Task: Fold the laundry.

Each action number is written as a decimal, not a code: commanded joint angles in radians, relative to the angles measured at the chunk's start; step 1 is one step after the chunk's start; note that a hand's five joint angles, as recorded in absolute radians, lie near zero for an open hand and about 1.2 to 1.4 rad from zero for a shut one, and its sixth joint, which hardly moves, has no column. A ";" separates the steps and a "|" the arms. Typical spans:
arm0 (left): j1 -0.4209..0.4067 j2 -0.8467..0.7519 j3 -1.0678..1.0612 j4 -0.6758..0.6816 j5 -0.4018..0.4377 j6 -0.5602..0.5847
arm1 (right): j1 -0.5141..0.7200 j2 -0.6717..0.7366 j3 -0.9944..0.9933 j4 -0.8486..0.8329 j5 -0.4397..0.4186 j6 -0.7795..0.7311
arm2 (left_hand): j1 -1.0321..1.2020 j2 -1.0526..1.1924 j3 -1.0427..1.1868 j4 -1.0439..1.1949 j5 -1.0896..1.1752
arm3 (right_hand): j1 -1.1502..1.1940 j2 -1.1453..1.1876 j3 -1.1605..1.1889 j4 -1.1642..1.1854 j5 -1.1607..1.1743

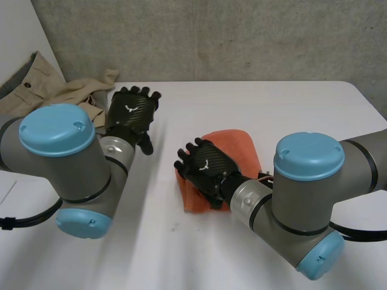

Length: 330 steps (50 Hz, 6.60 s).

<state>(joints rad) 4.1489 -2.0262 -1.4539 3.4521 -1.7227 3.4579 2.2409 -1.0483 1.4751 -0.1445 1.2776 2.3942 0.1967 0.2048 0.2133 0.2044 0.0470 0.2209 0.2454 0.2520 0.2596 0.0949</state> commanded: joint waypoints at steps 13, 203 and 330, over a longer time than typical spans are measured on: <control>-0.202 -0.232 0.257 -0.045 0.146 -0.169 | -0.316 -0.050 -0.045 0.124 0.104 0.583 | 0.026 0.018 0.009 0.018 0.001 | -0.046 -0.071 -0.077 -0.085 -0.095; 0.036 0.107 0.124 -0.384 0.609 -0.200 | -0.438 0.355 -0.574 0.071 0.172 0.850 | 0.064 0.056 0.047 0.056 0.039 | 1.175 1.151 1.144 1.137 1.127; 0.668 -0.621 0.629 -0.036 0.460 0.244 | -0.162 -0.007 0.073 0.048 0.101 0.342 | 0.659 0.651 0.642 0.651 0.634 | -0.046 -0.071 -0.077 -0.085 -0.095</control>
<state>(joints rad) 4.8212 -2.6308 -0.8377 3.4219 -1.2824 3.7053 2.0778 -1.0571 1.5484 -0.0979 1.3780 2.7366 0.5101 0.5085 0.5092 0.5120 0.3280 0.2040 0.2216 0.2170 0.2367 0.0689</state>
